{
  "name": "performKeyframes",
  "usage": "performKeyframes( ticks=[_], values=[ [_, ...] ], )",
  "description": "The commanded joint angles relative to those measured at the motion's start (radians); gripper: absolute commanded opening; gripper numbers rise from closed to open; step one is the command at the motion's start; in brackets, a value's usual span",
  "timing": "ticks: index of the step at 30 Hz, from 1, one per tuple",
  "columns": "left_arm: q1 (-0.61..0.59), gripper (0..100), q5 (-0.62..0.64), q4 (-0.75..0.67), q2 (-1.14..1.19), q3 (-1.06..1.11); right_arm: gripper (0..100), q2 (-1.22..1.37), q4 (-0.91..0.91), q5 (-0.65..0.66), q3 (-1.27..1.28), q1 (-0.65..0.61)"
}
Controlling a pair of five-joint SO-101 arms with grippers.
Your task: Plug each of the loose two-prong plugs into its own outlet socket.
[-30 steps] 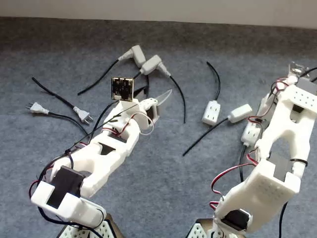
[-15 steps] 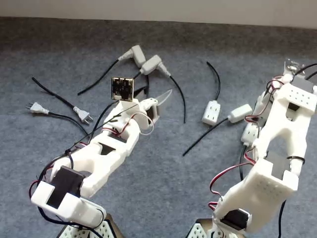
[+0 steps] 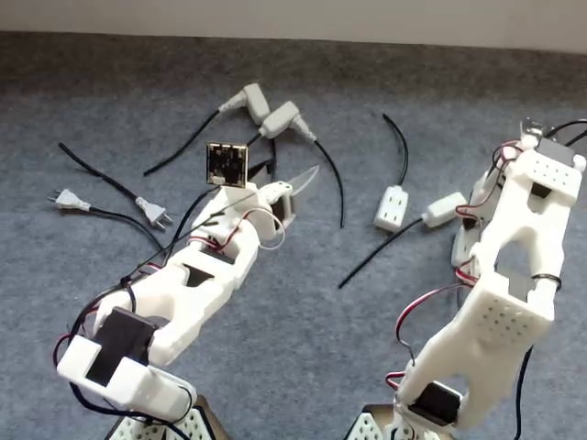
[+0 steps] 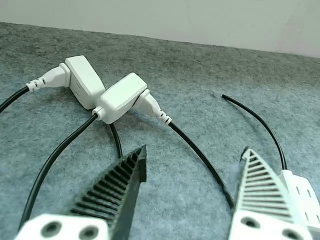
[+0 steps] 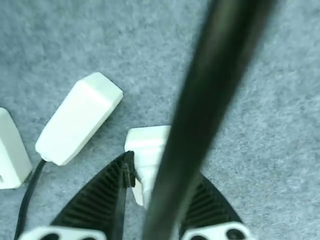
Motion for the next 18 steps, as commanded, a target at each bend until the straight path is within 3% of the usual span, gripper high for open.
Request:
performKeyframes(
  ticks=[1, 11, 18],
  values=[
    [0.013, 29, 0.005, -0.02, -0.005, -0.008, 0.9, -0.021, 0.008, 0.005, -0.044, 0.008],
    [0.013, 29, 0.005, -0.02, -0.005, -0.008, 1.5, 0.097, 0.008, 0.005, -0.013, 0.008],
    [0.013, 29, 0.005, -0.018, -0.005, -0.008, 19.3, 0.036, 0.091, -0.021, -0.117, 0.001]
  ],
)
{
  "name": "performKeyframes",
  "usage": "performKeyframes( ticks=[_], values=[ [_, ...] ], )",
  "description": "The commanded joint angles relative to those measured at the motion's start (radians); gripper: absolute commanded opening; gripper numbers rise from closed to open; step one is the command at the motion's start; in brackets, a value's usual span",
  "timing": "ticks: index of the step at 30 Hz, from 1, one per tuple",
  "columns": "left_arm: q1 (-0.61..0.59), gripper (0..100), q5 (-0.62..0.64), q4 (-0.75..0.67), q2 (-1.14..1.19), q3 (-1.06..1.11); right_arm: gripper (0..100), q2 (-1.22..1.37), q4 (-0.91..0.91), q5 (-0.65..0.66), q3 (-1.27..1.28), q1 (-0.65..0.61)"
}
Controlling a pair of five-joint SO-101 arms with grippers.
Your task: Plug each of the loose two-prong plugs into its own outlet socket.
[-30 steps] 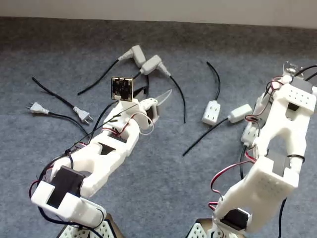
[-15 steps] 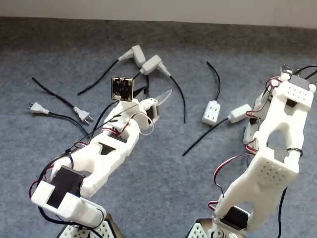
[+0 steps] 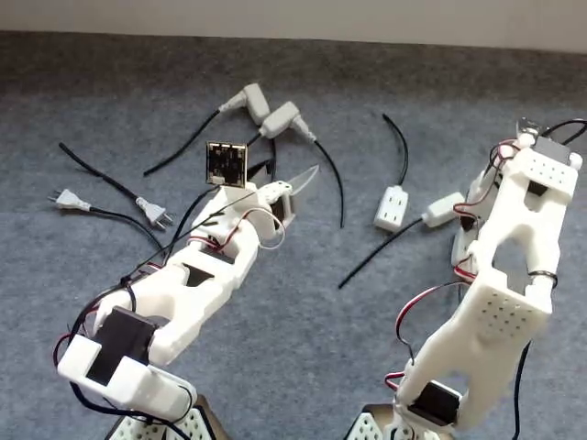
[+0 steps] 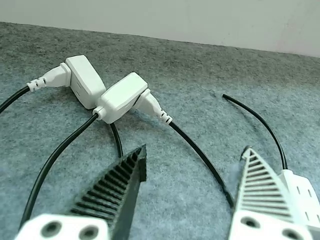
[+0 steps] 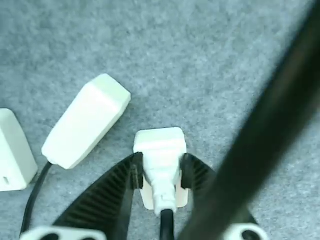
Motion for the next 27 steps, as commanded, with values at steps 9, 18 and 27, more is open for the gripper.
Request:
performKeyframes(
  ticks=[9, 18, 27],
  values=[
    [0.012, 29, 0.005, -0.017, -0.005, -0.008, 23.8, -0.125, 0.159, -0.041, -0.104, 0.007],
    [0.008, 29, 0.005, -0.017, -0.005, -0.008, 23.8, -0.005, 0.113, -0.057, -0.053, -0.002],
    [0.007, 29, 0.005, -0.017, -0.005, -0.008, 23.8, 0.091, 0.091, -0.058, -0.051, -0.061]
  ],
)
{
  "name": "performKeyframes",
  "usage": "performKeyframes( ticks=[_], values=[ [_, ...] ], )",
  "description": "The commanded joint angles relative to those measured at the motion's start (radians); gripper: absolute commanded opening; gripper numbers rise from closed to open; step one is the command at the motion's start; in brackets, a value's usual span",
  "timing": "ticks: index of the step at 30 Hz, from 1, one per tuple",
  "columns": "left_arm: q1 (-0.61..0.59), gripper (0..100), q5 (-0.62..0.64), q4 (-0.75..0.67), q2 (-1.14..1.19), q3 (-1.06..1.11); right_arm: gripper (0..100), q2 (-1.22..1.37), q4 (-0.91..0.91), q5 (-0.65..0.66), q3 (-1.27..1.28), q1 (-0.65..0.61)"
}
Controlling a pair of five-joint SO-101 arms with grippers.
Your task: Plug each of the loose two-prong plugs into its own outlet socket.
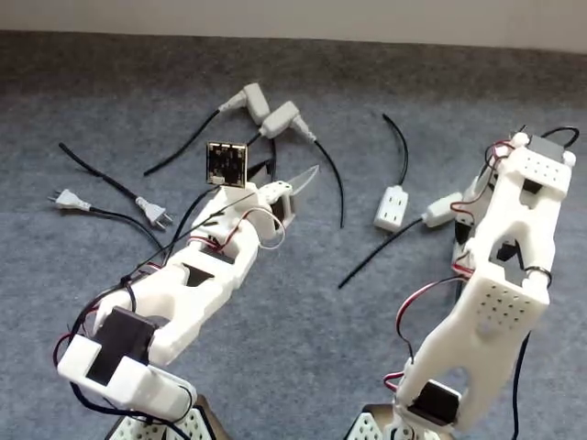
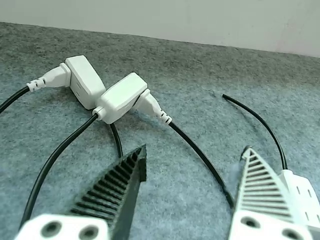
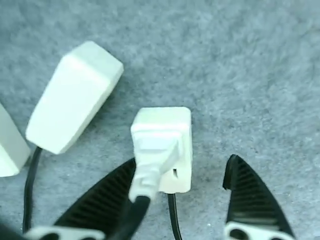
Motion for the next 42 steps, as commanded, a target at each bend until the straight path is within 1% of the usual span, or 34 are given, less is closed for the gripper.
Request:
performKeyframes(
  ticks=[1, 6, 8, 10, 13, 16, 21, 23, 25, 28, 30, 35, 38, 42],
  values=[
    [0.007, 29, 0.005, -0.017, -0.005, -0.008, 23.8, 0.019, -0.01, -0.014, 0.002, -0.045],
    [0.007, 29, 0.005, -0.017, -0.005, -0.008, 23.8, -0.068, -0.008, -0.021, -0.001, -0.051],
    [0.007, 29, 0.005, -0.017, -0.005, -0.008, 23.8, -0.124, -0.008, -0.066, 0.004, -0.058],
    [0.007, 29, 0.005, -0.017, -0.005, -0.008, 23.8, -0.157, -0.008, -0.083, 0.018, -0.07],
    [0.005, 29, 0.005, -0.017, -0.005, -0.008, 23.8, -0.143, -0.025, -0.081, 0.084, -0.076],
    [0.005, 29, 0.005, -0.017, -0.005, -0.008, 23.8, -0.105, -0.085, -0.081, 0.125, -0.068],
    [0.005, 29, 0.005, -0.017, -0.005, -0.008, 23.8, -0.041, -0.102, -0.077, 0.128, -0.039],
    [0.005, 29, 0.005, -0.017, -0.005, -0.008, 23.2, -0.028, -0.102, -0.052, 0.128, -0.038],
    [0.005, 29, 0.005, -0.017, -0.005, -0.008, 18.3, -0.028, -0.105, -0.048, 0.128, -0.038],
    [0.005, 29, 0.005, -0.017, -0.005, -0.007, 7.3, -0.031, -0.108, -0.046, 0.119, -0.042],
    [0.005, 29, 0.005, -0.017, -0.005, -0.007, 3.3, -0.031, -0.099, -0.046, 0.077, -0.044],
    [0.005, 29, 0.005, -0.017, -0.005, -0.007, 3.2, -0.022, -0.033, -0.043, -0.091, -0.053],
    [0.005, 29, 0.005, -0.017, -0.005, -0.007, 3.2, -0.022, 0.028, 0.021, -0.197, -0.088],
    [0.005, 29, 0.005, -0.017, -0.005, -0.007, 7.8, -0.021, 0.117, 0.038, -0.352, -0.128]
  ],
)
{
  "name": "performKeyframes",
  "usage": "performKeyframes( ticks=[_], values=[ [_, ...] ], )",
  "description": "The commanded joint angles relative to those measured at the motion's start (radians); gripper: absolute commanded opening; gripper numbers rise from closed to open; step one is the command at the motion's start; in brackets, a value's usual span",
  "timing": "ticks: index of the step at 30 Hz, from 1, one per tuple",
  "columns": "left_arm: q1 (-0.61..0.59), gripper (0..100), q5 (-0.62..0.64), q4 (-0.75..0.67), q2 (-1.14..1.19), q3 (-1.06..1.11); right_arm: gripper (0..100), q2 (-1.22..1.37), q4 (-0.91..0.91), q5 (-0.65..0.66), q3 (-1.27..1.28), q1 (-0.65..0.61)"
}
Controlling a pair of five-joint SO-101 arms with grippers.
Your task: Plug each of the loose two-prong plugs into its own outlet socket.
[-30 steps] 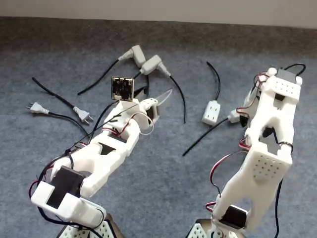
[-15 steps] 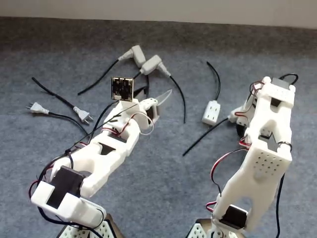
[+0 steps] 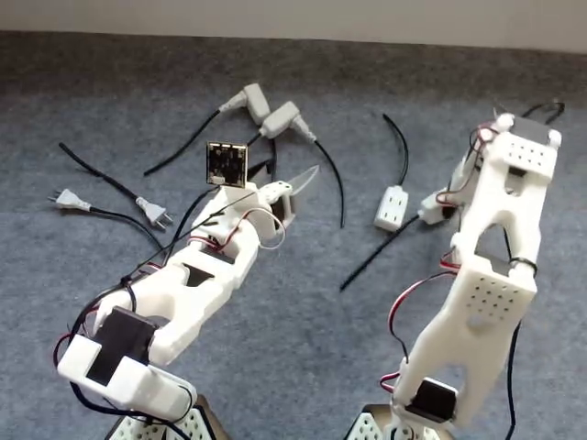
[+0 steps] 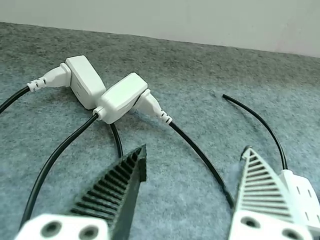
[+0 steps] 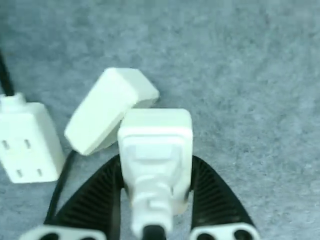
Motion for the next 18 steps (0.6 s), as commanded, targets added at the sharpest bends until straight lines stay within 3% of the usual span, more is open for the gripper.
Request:
performKeyframes(
  ticks=[1, 18],
  values=[
    [0.005, 29, 0.005, -0.017, -0.005, -0.007, 9.0, -0.024, 0.07, 0.02, -0.17, -0.039],
    [0.004, 29, 0.005, -0.017, -0.005, -0.008, 8.7, -0.025, 0.007, 0.066, -0.272, -0.248]
  ],
)
